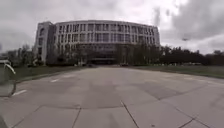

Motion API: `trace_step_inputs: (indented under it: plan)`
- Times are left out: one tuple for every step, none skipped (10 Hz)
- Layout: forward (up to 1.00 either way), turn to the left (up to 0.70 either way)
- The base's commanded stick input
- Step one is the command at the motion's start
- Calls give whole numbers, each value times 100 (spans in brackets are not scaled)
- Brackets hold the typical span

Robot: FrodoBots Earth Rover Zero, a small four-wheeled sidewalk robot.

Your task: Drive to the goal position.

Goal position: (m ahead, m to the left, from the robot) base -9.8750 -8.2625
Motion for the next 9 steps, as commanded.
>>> trace_step_inputs:
  plan:
    - [0,-49]
    - [0,-49]
    - [0,-49]
    - [0,-49]
    - [0,-49]
    - [0,-49]
    - [0,-49]
    - [0,-49]
    - [0,-49]
